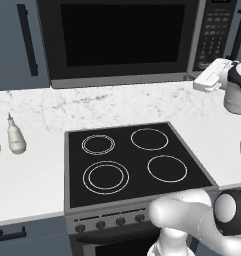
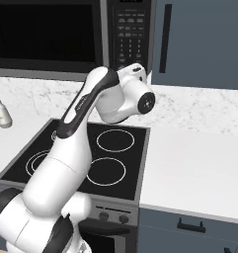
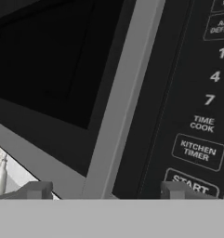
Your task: Pick the eggplant from the sink and place it in the bowl. Then pick the bowl and place it in the microwave. Then close the microwave door and press the start button.
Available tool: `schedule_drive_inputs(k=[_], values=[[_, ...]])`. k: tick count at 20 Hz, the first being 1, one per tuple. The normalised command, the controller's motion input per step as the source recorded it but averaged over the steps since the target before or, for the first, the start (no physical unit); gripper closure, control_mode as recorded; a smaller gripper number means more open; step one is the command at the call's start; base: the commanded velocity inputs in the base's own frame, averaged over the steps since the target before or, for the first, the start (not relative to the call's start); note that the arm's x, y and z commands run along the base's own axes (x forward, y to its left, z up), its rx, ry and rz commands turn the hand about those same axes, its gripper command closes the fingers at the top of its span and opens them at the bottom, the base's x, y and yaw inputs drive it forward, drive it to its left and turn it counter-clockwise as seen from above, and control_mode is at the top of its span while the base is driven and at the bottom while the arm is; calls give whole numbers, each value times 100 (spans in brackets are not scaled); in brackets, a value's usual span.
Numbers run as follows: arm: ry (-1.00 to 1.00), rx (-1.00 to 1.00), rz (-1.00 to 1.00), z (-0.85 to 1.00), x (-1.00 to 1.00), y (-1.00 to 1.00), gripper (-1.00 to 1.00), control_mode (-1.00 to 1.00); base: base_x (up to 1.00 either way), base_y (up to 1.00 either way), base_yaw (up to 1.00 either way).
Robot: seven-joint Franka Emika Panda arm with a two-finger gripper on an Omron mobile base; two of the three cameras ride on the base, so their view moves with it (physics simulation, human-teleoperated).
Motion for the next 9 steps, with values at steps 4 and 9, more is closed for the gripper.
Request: schedule_drive_inputs(k=[4, 9], values=[[-6, 0, 2, -10, -83, 23, -100, -100, 0, 0, 0], [-5, 0, 0, 0, -99, 36, -100, -100, 0, 0, 0]])
